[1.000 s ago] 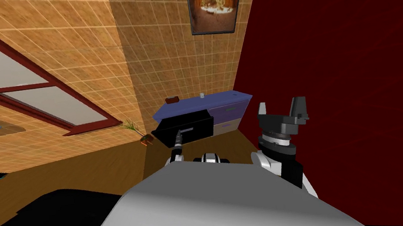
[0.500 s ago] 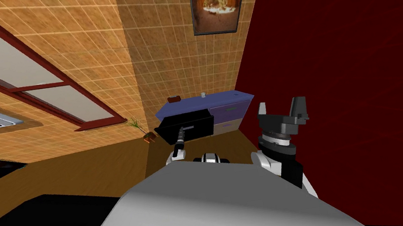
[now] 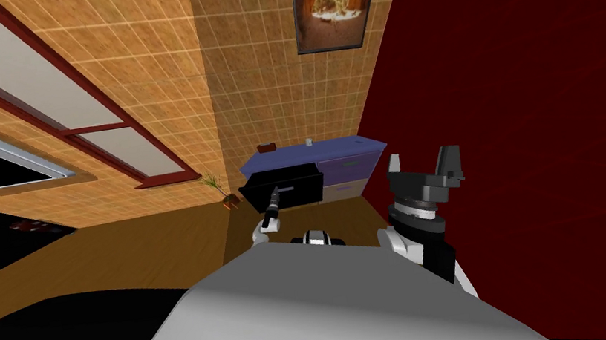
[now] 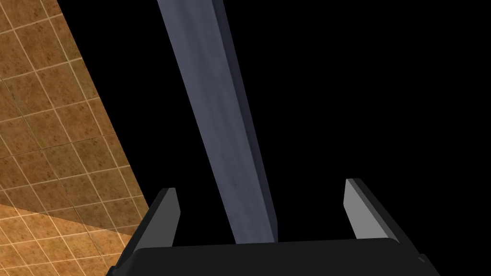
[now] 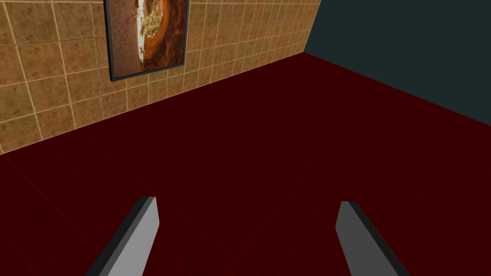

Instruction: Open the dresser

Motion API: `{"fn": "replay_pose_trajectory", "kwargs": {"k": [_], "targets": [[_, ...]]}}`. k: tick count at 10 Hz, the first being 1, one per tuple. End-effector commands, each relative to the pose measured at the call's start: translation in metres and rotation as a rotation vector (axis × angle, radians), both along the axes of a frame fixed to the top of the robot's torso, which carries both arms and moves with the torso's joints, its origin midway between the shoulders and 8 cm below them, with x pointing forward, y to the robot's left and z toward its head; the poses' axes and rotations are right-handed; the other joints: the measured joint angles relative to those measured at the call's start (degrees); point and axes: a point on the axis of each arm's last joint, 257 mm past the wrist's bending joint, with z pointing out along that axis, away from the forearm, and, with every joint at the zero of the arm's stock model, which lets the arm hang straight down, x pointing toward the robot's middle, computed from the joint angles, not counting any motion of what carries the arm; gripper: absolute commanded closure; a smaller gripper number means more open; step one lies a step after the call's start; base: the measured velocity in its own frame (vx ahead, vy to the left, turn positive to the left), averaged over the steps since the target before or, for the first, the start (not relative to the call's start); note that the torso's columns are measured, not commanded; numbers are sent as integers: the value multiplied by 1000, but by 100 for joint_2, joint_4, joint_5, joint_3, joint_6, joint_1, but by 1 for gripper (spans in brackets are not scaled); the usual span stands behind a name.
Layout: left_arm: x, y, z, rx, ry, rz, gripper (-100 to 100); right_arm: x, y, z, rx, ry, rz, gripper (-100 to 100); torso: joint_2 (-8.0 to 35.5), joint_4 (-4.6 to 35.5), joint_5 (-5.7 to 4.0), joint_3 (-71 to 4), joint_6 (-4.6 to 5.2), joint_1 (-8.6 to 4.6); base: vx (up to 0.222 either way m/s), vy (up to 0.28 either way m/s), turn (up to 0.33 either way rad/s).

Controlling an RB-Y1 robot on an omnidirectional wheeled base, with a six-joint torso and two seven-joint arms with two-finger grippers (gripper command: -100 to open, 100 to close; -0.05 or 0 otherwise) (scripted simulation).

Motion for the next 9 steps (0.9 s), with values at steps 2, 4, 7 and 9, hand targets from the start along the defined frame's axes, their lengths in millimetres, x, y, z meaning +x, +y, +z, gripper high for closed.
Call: {"fn": "replay_pose_trajectory", "kwargs": {"k": [2, 4, 7, 9], "targets": [[30, -5, 7, 9, 5, -36, -100, 0, 0, 0, 0, 0, 0, 0, 4, 4, -4, 5, 8, -13, -49, -33, 98], [45, -10, 11, 8, 4, -45, -100, 0, 0, 0, 0, 0, 0, 0, 5, 3, -2, 5, 7, -9, -53, -30, 57], [66, -12, 23, 19, -1, -65, -100, 0, 0, 0, 0, 0, 0, 0, 5, 1, -1, 3, -1, -5, -46, -19, 109], [82, -8, 25, 32, 18, -74, -100, 0, 0, 0, 0, 0, 0, 0, -2, 2, -2, 1, 8, -8, -50, -18, 104]]}}
